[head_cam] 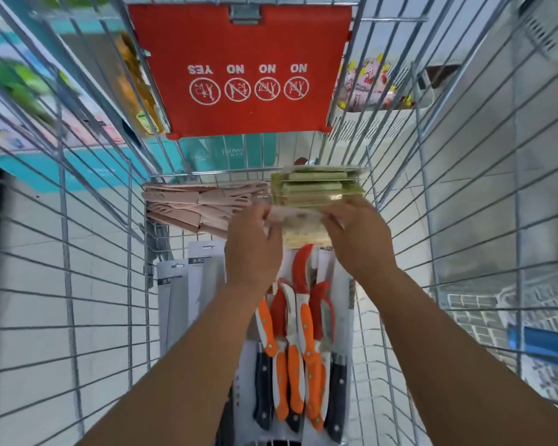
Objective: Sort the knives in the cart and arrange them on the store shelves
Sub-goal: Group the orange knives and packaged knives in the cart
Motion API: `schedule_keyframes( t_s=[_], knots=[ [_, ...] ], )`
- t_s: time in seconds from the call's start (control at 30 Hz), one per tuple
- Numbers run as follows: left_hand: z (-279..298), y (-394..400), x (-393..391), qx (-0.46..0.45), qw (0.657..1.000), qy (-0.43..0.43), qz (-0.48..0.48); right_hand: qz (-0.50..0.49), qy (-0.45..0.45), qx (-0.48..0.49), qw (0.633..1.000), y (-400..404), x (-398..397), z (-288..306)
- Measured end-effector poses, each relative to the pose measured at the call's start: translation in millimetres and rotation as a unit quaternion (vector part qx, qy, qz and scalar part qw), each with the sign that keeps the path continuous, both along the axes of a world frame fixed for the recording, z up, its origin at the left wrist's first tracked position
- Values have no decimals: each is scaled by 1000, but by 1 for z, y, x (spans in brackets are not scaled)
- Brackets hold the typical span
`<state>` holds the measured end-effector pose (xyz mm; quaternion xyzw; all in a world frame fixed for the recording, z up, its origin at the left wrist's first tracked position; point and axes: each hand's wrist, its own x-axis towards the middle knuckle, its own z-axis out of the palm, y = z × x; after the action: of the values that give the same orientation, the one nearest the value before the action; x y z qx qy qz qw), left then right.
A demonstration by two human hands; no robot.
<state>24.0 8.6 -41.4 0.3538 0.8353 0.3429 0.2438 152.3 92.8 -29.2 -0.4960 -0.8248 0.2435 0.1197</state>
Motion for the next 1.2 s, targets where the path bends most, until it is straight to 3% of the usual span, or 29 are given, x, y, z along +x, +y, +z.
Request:
schedule_keyframes(
  t_s=[0.1,0.2,0.37,0.5,0.6,0.9,1.03,1.2],
  knots=[
    [18,26,-7,86,992,96,-5,-30,84,123,988,23,-19,15],
    [26,49,-16,111,976,183,-32,-43,102,192,975,49,-34,13],
    [11,75,-33,23,982,148,-110,-30,51,228,972,70,-40,-13],
    [-12,75,-33,-87,955,149,-243,-5,-66,152,986,65,-33,-38],
    [-20,70,-35,-115,943,144,-275,3,-98,140,985,57,-33,-37],
    [-8,3,-12,-31,993,32,-109,-36,-27,82,996,-10,-18,-25],
    [-22,-62,26,-123,990,17,-67,-51,-61,-30,996,-74,-1,-33],
    [-50,-118,62,-227,968,-3,-102,-60,-188,-205,959,-148,26,-45]
  ],
)
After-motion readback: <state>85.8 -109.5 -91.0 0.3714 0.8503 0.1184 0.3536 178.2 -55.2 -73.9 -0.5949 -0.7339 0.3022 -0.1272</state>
